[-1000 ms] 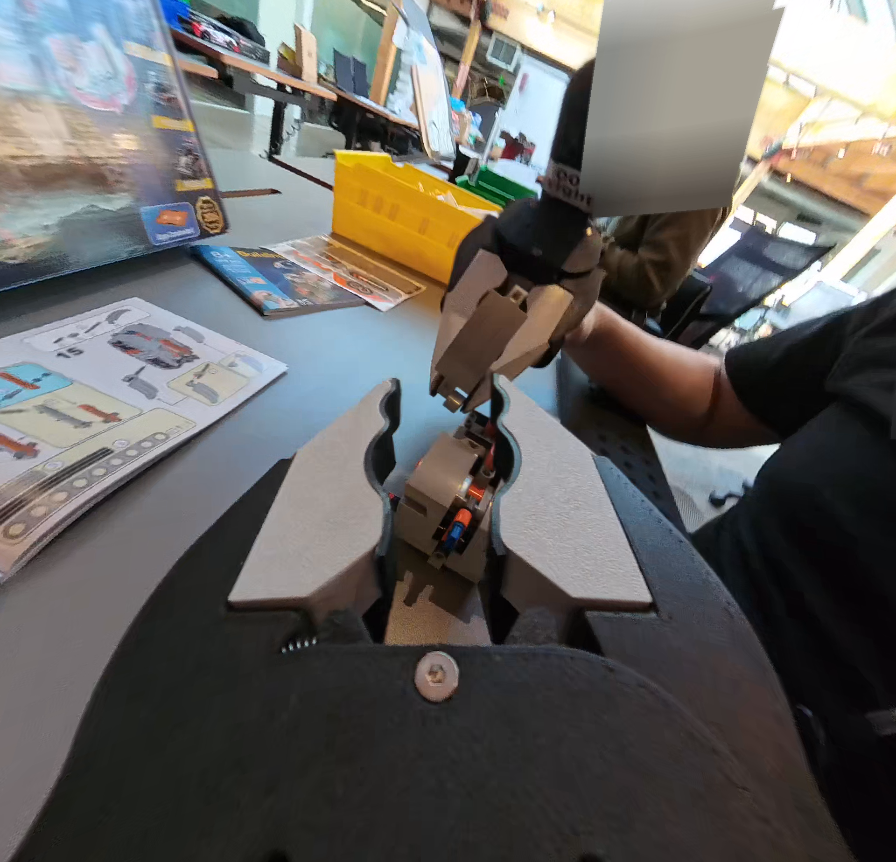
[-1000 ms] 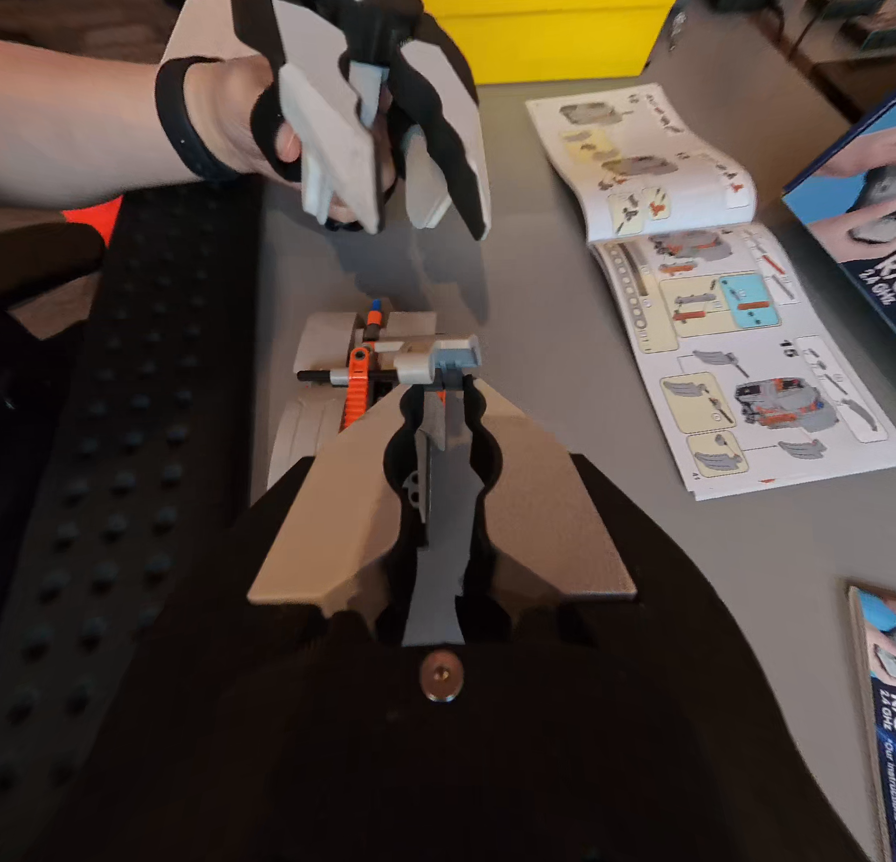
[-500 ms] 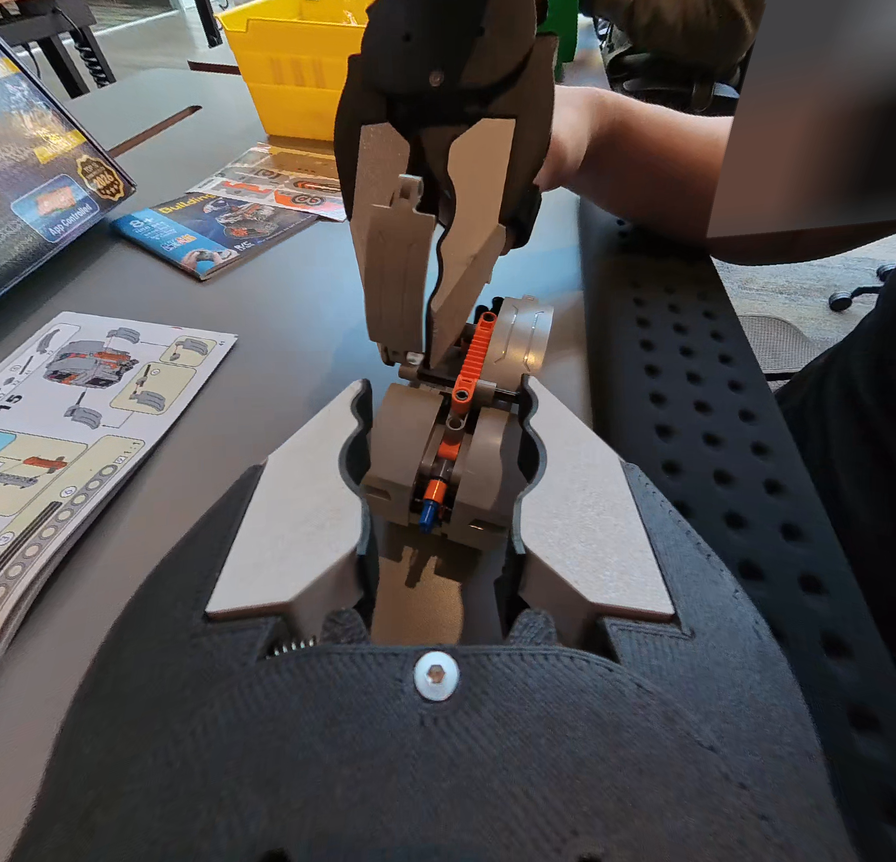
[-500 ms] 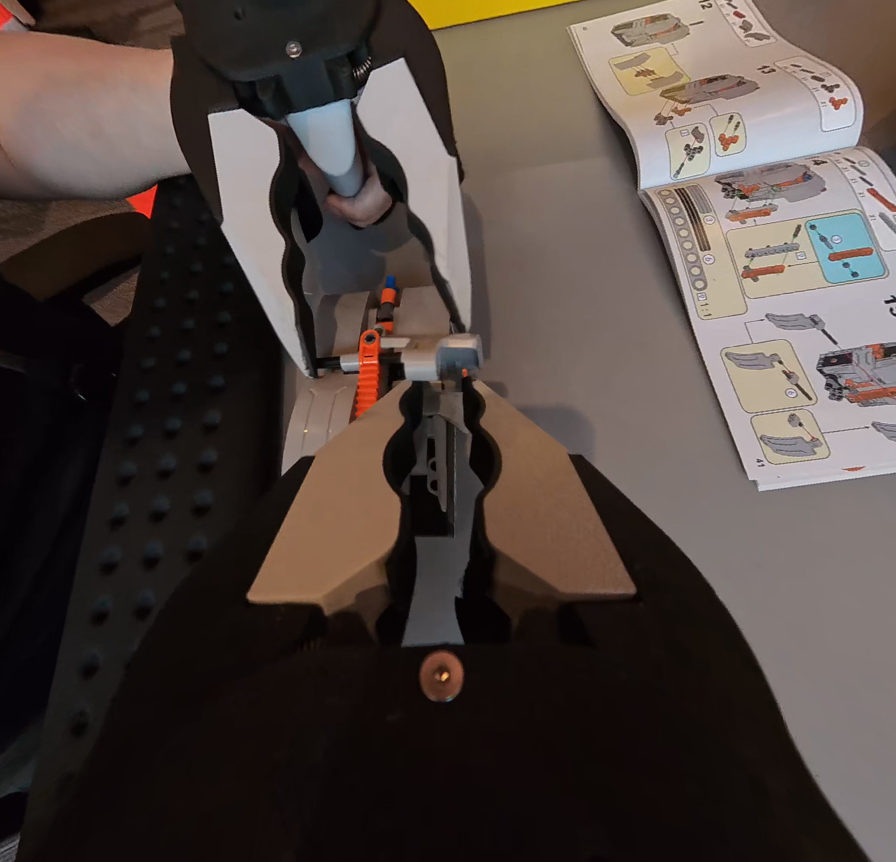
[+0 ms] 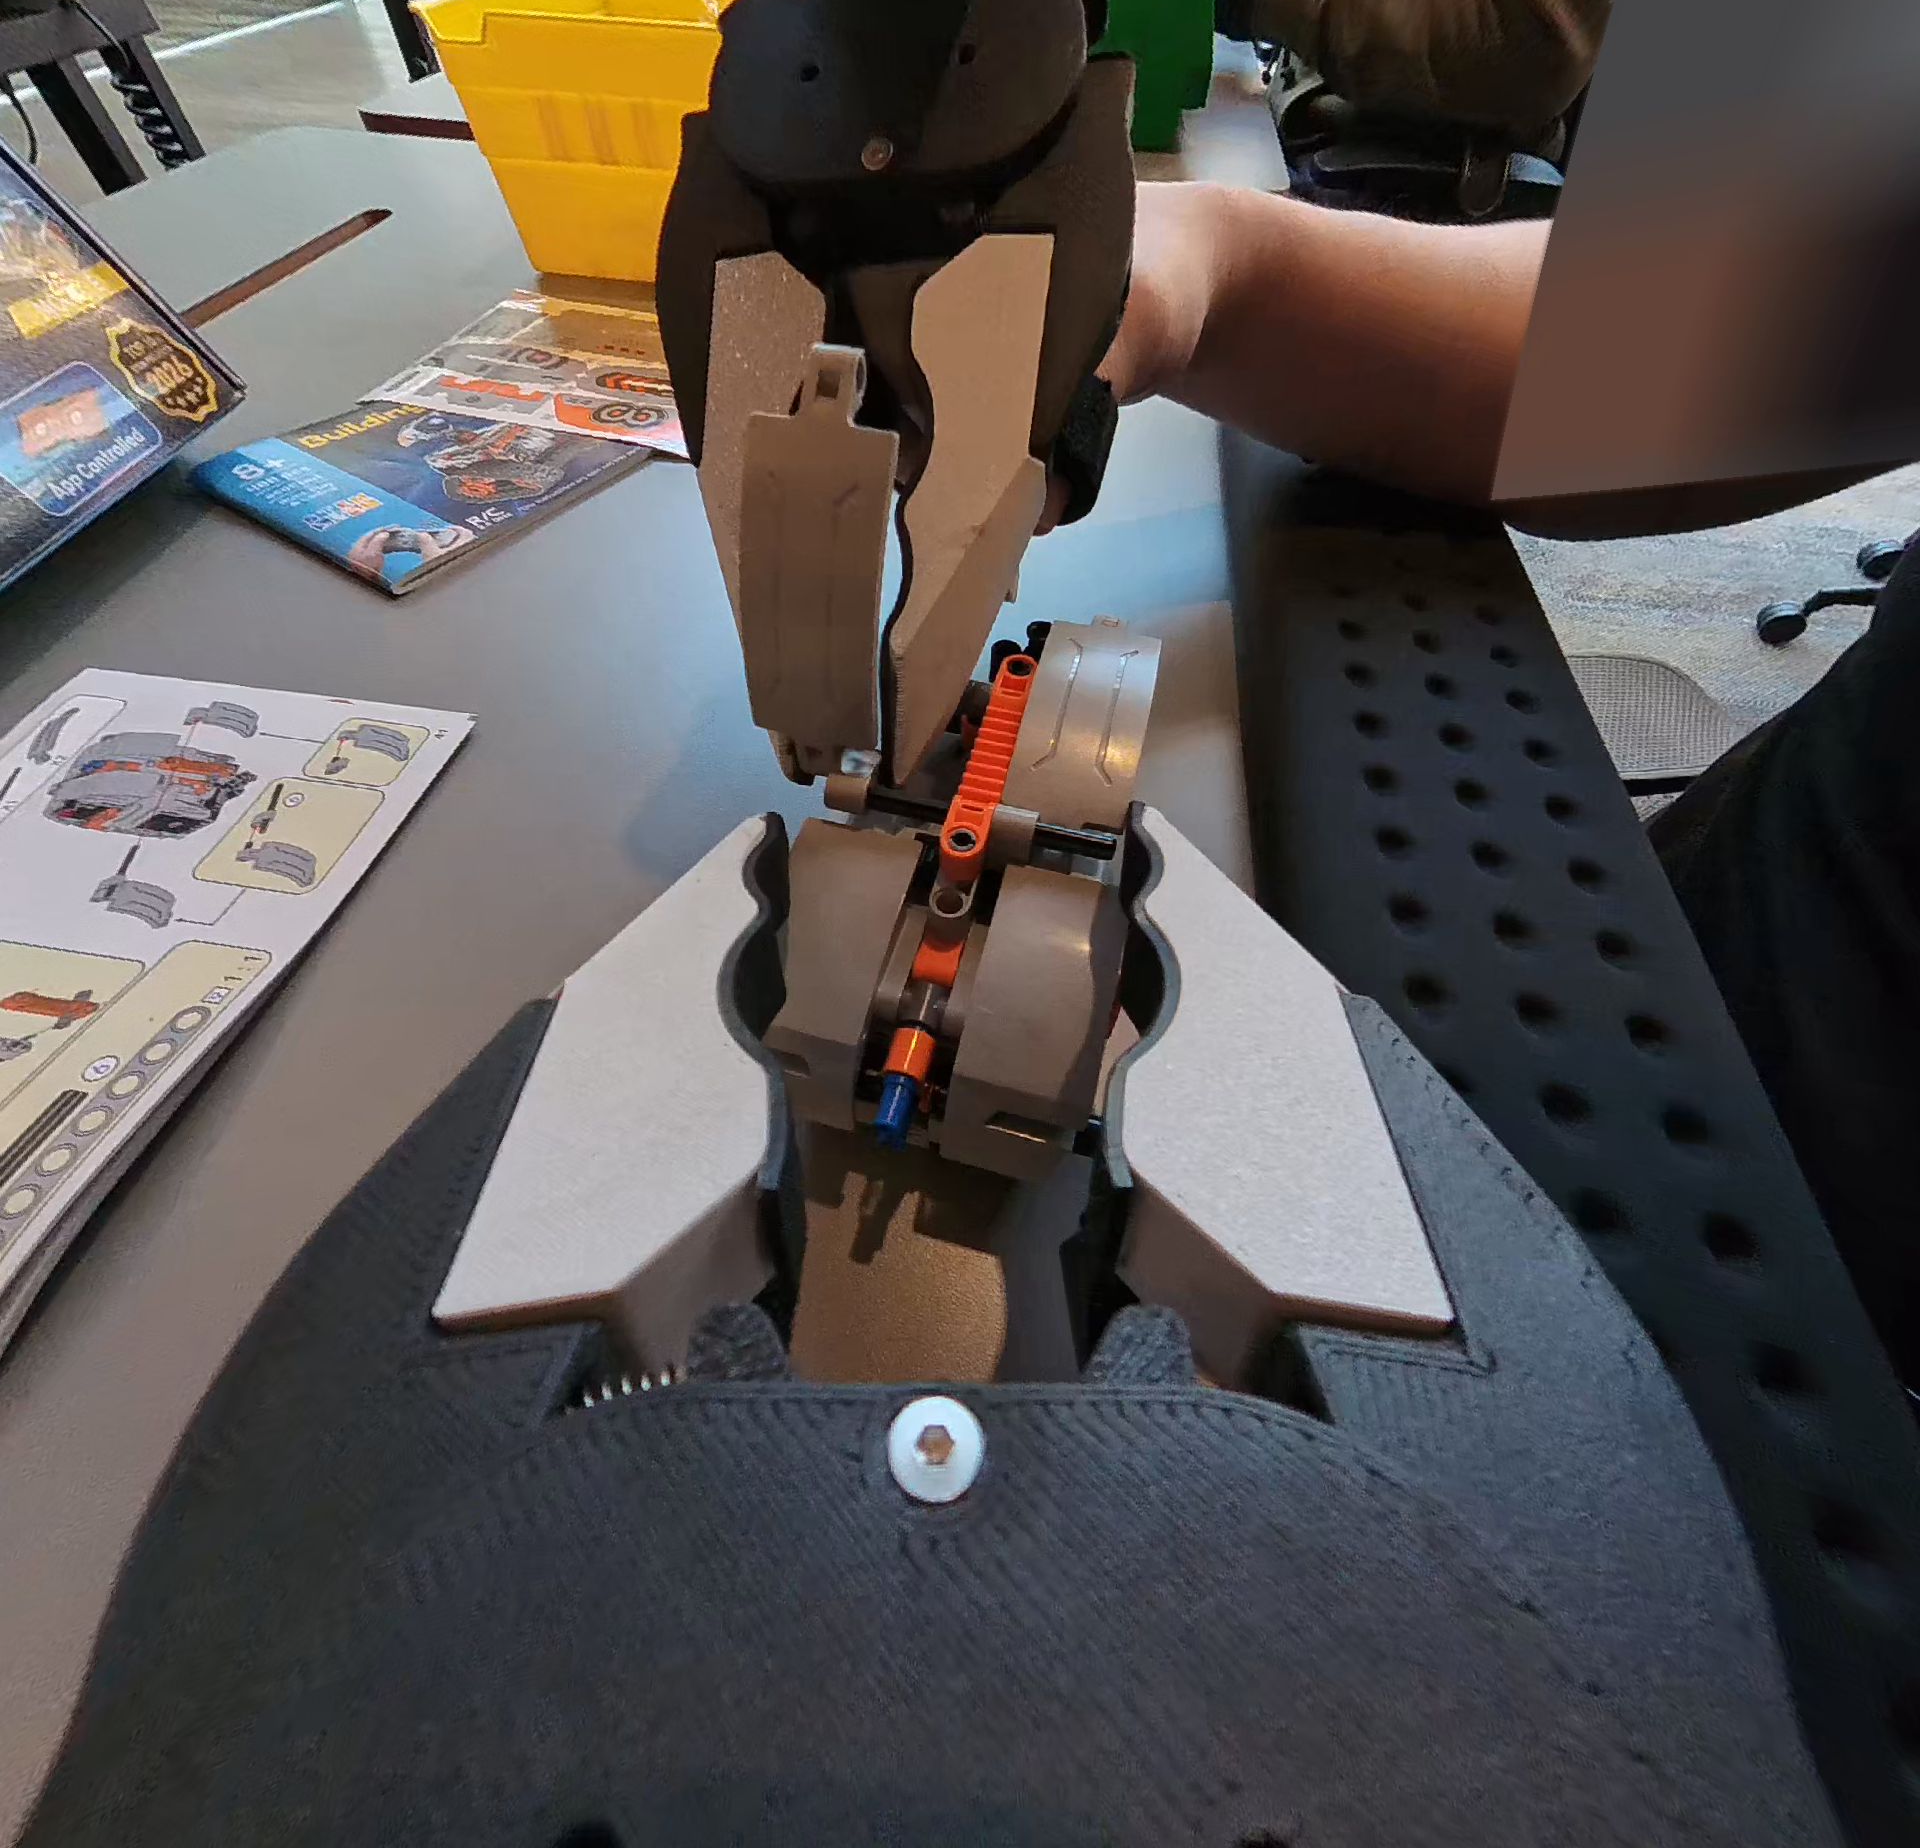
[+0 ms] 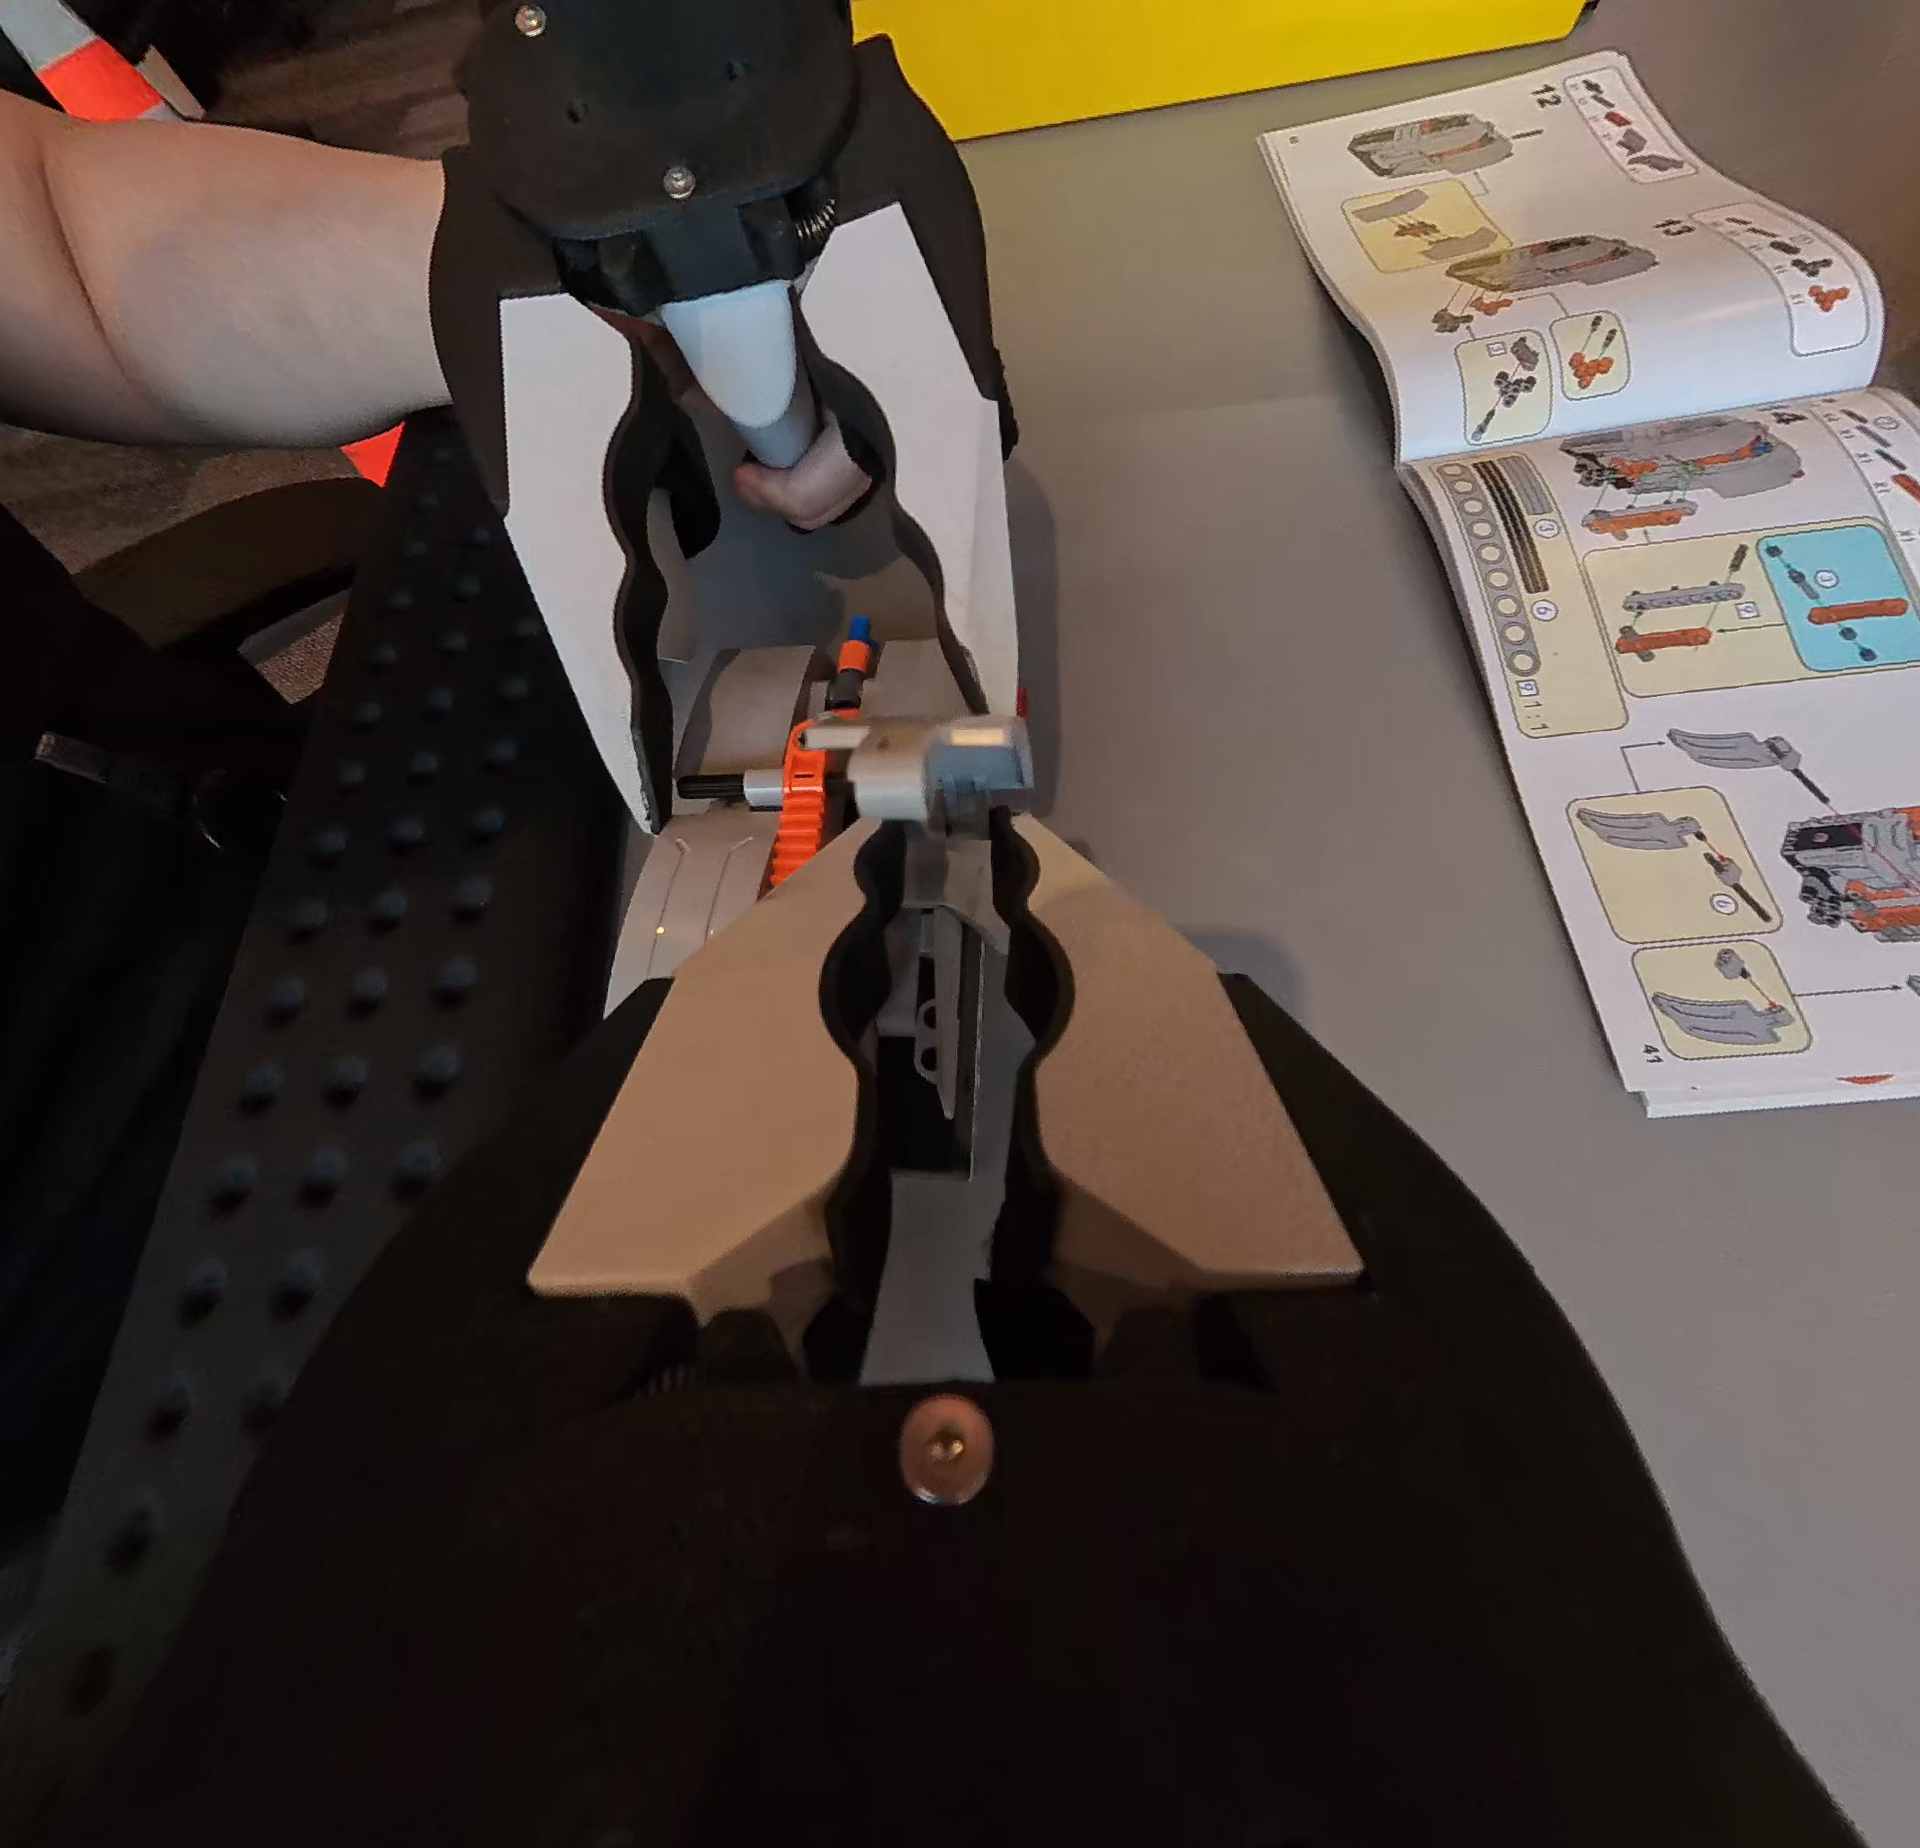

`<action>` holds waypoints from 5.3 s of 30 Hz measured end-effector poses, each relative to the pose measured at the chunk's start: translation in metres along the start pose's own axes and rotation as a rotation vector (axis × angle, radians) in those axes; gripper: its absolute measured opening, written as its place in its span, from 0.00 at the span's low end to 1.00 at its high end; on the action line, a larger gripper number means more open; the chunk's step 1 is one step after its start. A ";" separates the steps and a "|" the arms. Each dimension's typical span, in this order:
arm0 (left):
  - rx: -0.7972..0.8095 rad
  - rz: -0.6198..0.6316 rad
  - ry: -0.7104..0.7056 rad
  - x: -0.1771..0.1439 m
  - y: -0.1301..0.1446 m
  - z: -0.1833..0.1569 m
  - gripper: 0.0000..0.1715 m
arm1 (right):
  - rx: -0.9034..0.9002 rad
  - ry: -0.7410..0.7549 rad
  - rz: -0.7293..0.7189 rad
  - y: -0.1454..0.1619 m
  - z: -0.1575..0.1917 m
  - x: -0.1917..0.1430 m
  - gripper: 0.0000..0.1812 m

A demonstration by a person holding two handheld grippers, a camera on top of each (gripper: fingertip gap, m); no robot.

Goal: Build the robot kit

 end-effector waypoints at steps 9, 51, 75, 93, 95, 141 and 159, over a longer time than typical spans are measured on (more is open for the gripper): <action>0.041 -0.019 0.018 0.004 -0.001 -0.004 0.35 | -0.130 0.018 -0.015 -0.002 0.002 0.000 0.08; 0.164 0.064 -0.066 0.009 0.002 -0.011 0.37 | -0.103 -0.071 0.004 0.001 0.010 -0.001 0.08; 0.143 0.045 0.000 0.005 0.000 -0.015 0.29 | -0.136 -0.032 0.018 0.001 0.015 -0.002 0.08; 0.156 0.048 0.044 0.009 0.001 -0.021 0.28 | -0.176 -0.038 0.035 0.005 0.022 -0.007 0.07; 0.156 0.047 0.049 0.009 0.001 -0.021 0.28 | -0.179 -0.036 0.037 0.005 0.022 -0.007 0.07; 0.041 -0.097 -0.067 -0.028 -0.014 -0.007 0.08 | -0.104 -0.023 -0.040 -0.001 0.010 -0.008 0.08; 0.158 0.065 0.018 0.001 0.000 -0.018 0.03 | -0.096 -0.076 -0.030 0.000 0.018 -0.008 0.07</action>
Point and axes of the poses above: each gripper's, where its closed fingertips meet, x out along the fingers, y out of its underside, z = x × y across the jaws, the point moved 2 cm from there along -x, back along the fingers, and after that the axes turned 6 degrees about y, right-handed, at the moved point
